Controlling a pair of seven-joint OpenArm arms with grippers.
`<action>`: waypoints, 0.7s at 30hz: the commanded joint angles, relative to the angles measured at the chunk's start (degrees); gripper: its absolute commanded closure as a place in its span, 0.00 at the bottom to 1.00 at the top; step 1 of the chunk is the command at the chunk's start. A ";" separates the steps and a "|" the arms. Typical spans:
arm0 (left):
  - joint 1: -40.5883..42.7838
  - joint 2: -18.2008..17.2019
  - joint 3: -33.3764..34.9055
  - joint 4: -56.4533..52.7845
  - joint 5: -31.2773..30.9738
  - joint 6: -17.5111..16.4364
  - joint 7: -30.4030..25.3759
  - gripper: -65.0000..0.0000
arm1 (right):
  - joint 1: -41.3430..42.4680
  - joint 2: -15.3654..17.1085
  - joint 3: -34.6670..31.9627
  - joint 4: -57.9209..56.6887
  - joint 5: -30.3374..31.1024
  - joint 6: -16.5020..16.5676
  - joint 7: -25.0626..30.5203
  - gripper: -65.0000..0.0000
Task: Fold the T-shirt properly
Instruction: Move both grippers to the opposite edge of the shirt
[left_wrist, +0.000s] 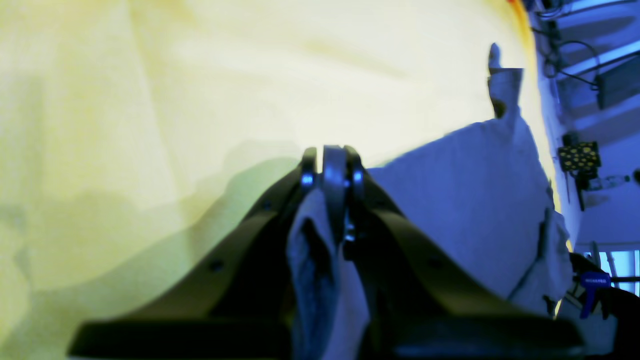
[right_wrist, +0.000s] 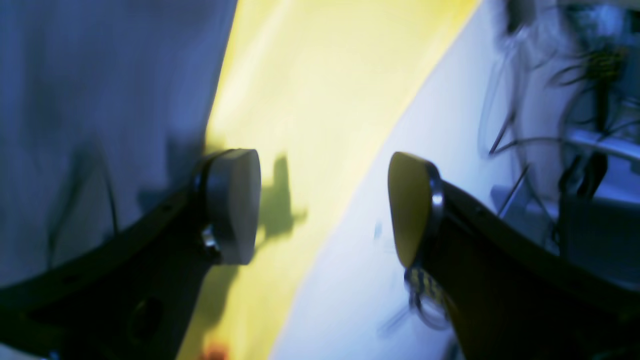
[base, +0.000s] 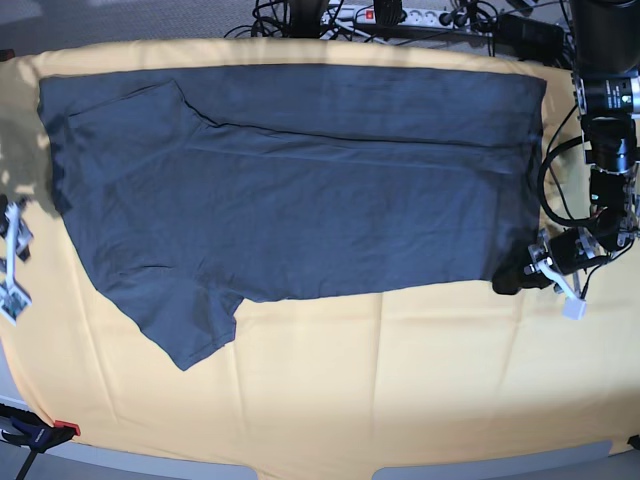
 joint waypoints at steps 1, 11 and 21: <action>-1.29 -1.14 0.00 0.15 0.13 1.33 0.72 1.00 | 2.01 -0.11 0.87 0.04 -3.19 -2.12 1.73 0.36; -8.04 -2.21 0.00 0.15 1.38 1.68 5.03 1.00 | 20.44 -22.84 1.07 -33.18 -3.96 -5.70 7.98 0.36; -11.08 -2.86 0.00 0.15 1.42 1.64 6.27 1.00 | 37.22 -32.50 15.93 -72.98 15.47 13.81 4.09 0.36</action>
